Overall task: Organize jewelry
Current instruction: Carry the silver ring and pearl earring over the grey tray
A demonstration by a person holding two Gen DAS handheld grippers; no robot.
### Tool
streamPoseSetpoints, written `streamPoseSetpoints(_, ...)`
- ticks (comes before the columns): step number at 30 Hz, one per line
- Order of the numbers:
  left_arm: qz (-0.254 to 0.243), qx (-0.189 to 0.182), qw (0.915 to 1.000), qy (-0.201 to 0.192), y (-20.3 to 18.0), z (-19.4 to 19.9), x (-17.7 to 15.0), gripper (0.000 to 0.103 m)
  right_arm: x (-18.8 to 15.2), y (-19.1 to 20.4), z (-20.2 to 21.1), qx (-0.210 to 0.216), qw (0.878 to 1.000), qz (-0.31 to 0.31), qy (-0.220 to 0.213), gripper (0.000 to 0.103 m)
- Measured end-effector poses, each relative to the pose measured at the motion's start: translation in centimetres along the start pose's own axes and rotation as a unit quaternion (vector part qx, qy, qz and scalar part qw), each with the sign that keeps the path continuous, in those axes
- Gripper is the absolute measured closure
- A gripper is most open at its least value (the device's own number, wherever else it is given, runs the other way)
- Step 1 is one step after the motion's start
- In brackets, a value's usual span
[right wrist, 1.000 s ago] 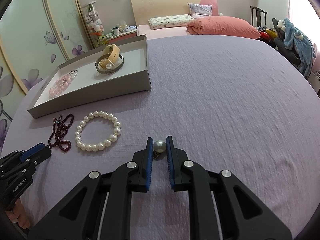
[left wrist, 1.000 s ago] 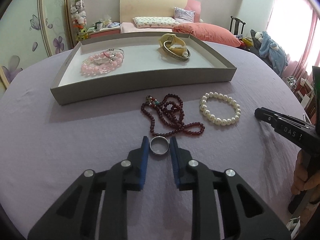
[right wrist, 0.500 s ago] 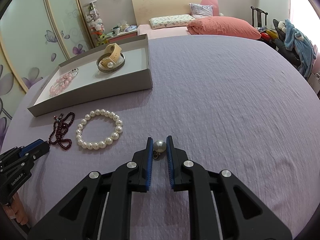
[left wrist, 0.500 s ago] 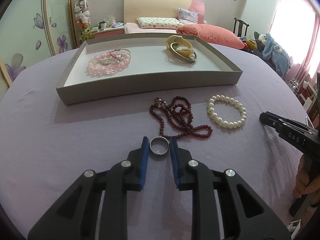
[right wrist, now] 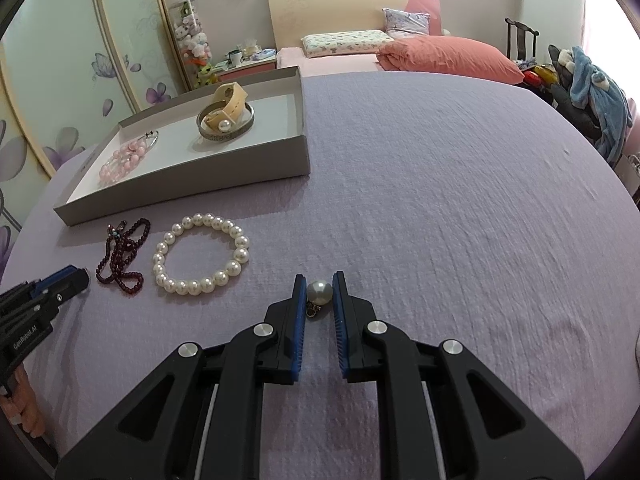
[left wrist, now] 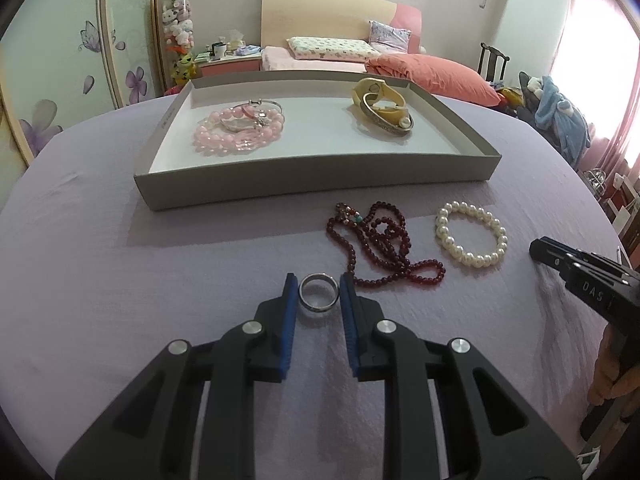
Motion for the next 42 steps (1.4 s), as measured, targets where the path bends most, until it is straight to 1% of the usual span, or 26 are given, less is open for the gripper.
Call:
streamPoseSetpoints(6, 0.006, 0.002, 0.9999, -0.008, 0.5, 0.7, 0.0, 0.081, 0.1, 0.1, 0.1, 0.008, 1.000, -0.004, -0.004, 0.089)
streamPoseSetpoints(10, 0.012, 0.008, 0.9998, -0.017, 1.0, 1.6, 0.0, 0.081, 0.1, 0.7, 1.3, 0.014, 0.999, 0.004, -0.035, 0.089)
streamPoseSetpoints(13, 0.017, 0.011, 0.9994, -0.027, 1.3, 2.3, 0.2, 0.081, 0.1, 1.5, 2.1, 0.025, 0.998, 0.012, -0.049, 0.089)
streamPoseSetpoints(18, 0.030, 0.016, 0.9981, -0.051, 2.2, 3.5, 0.8, 0.081, 0.5, 2.9, 3.7, 0.043, 0.995, 0.025, -0.084, 0.089)
streamPoseSetpoints(22, 0.043, 0.021, 0.9961, -0.074, 2.9, 4.5, 1.5, 0.081, 1.3, 4.1, 5.6, 0.062, 0.990, 0.035, -0.125, 0.089)
streamPoseSetpoints(26, 0.050, 0.026, 0.9929, -0.105, 3.3, 5.9, 1.9, 0.081, 2.1, 5.5, 7.6, 0.080, 0.981, 0.050, -0.172, 0.089)
streamPoseSetpoints(31, 0.054, 0.032, 0.9878, -0.143, 3.5, 7.5, 2.5, 0.081, 2.9, 6.9, 9.4, 0.098, 0.969, 0.067, -0.217, 0.089)
streamPoseSetpoints(35, 0.059, 0.036, 0.9838, -0.166, 3.7, 8.4, 3.1, 0.081, 3.6, 7.8, 10.1, 0.110, 0.962, 0.073, -0.241, 0.089)
streamPoseSetpoints(38, 0.057, 0.043, 0.9803, -0.184, 3.9, 8.9, 3.6, 0.081, 4.2, 8.3, 10.2, 0.115, 0.959, 0.072, -0.250, 0.089)
streamPoseSetpoints(42, 0.052, 0.049, 0.9774, -0.199, 4.0, 9.0, 4.4, 0.081, 5.0, 8.4, 9.9, 0.117, 0.956, 0.072, -0.260, 0.089)
Point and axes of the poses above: each gripper's, at about its wrist camera, not at the fingertips, and z roughly against the way its jaws point, y to its left, x to its top, the point moved 1 cm from there along -z, roughly the way its jaws point, and after that the axes turned 2 degrees about -z, right-handed, at the moved point
